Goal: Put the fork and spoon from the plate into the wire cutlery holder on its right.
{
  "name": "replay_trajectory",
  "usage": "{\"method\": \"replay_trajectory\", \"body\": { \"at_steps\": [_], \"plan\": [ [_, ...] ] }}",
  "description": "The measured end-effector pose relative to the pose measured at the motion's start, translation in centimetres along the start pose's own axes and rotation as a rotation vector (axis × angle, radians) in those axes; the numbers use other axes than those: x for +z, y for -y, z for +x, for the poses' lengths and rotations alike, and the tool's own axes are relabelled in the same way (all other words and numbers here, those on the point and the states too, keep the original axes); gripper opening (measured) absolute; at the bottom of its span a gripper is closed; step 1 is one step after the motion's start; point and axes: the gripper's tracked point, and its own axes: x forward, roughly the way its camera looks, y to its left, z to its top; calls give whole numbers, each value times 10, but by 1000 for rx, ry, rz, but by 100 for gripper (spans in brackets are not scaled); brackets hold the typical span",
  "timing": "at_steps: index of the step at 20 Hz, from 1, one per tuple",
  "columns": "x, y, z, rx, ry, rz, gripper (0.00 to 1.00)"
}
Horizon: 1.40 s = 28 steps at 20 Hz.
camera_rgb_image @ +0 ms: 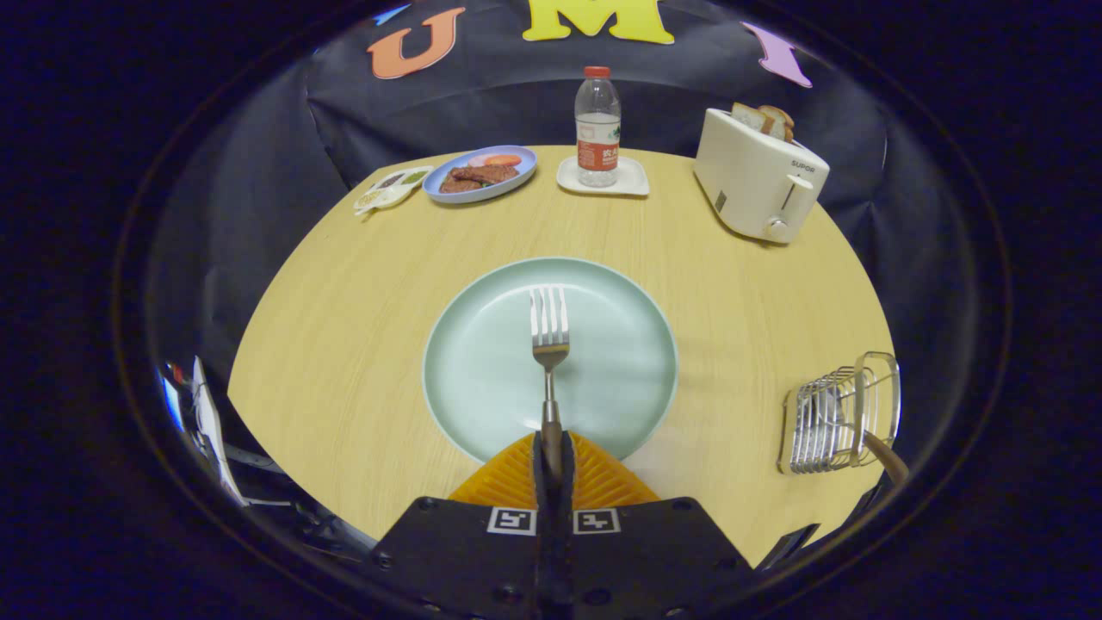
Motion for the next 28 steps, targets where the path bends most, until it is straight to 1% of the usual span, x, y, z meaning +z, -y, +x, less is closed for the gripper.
{"method": "replay_trajectory", "body": {
  "at_steps": [6,14,20,24,28],
  "plan": [
    [-9,44,-37,1,38,11,1],
    [-19,139,-79,-53,85,85,1],
    [-24,194,-94,-92,108,154,1],
    [-27,212,-99,-104,108,168,2],
    [-30,208,-102,-91,77,167,2]
  ]
}}
